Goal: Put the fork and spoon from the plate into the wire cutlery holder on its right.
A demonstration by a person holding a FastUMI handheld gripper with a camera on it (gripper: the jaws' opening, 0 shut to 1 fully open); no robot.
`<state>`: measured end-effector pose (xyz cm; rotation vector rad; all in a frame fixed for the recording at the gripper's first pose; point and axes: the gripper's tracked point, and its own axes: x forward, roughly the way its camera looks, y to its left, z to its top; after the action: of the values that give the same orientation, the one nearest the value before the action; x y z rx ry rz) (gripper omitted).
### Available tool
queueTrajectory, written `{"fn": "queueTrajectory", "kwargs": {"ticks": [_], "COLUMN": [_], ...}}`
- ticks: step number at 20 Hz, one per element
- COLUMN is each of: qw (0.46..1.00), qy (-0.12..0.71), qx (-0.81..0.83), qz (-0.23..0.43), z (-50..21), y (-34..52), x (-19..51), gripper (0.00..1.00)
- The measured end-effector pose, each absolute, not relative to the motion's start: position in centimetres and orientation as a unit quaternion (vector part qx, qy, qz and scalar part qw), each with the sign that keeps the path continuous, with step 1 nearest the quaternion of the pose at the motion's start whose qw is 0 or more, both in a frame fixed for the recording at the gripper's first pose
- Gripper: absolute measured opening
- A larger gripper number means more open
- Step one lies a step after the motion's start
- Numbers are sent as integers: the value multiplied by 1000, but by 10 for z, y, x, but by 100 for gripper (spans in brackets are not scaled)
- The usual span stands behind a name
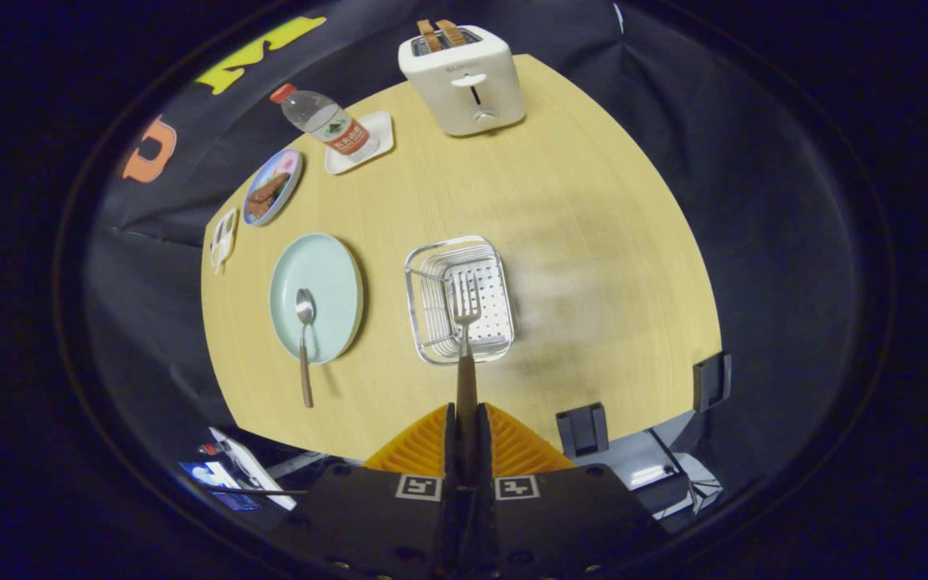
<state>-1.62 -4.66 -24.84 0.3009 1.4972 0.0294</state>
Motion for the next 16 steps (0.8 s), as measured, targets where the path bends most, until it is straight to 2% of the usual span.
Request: {"fn": "queueTrajectory", "kwargs": {"ticks": [4,5,6,8,12,16], "qw": [735,741,747,767,836,878], "qy": [663,656,648,624,530,466], "qx": [139,143,148,152,141,100], "qz": [15,18,20,20,24,49], "z": [-251,-246,-244,-238,-207,-178], "y": [-44,-42,-41,-38,-31,0], "x": [-5,-2,1,9,43,53], "gripper": [11,17,34,50,91,95]}}
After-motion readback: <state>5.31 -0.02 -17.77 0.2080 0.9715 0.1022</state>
